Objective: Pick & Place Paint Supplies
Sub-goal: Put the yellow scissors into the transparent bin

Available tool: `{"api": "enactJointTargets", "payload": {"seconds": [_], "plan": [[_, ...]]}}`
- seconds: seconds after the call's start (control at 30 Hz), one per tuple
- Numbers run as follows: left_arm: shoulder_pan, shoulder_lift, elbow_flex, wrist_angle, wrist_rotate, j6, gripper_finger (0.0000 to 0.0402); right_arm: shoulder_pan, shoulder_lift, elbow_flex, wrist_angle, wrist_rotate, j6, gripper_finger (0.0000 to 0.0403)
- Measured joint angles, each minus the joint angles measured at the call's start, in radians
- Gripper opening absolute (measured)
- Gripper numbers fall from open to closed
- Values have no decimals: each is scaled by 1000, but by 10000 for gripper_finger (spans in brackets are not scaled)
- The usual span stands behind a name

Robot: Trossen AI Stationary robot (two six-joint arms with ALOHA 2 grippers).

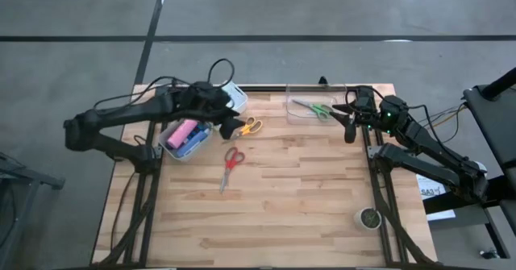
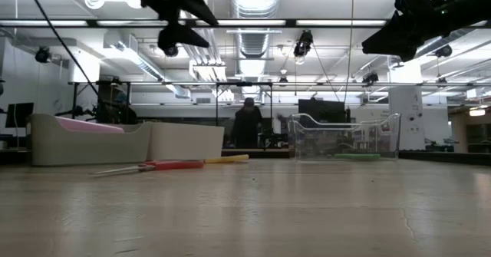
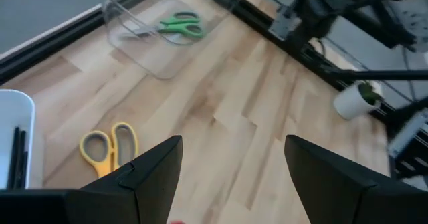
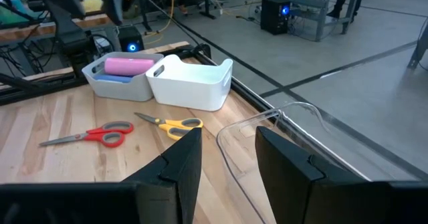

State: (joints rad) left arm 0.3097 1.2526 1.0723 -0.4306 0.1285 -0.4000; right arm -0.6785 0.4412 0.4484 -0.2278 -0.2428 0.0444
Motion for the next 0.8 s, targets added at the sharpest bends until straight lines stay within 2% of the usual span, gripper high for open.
{"api": "enactJointTargets", "payload": {"seconds": [0.13, 0.3, 0.4, 0.63, 0.8], "plan": [[43, 101, 84, -36, 11, 0, 271, 0, 0, 0, 0, 0, 0, 137], [105, 233, 222, -204, 26, 0, 271, 0, 0, 0, 0, 0, 0, 137], [114, 302, 280, -244, 25, 0, 271, 0, 0, 0, 0, 0, 0, 137], [104, 426, 342, -243, 23, 0, 271, 0, 0, 0, 0, 0, 0, 137], [104, 479, 345, -243, 60, -23, 271, 0, 0, 0, 0, 0, 0, 137]]}}
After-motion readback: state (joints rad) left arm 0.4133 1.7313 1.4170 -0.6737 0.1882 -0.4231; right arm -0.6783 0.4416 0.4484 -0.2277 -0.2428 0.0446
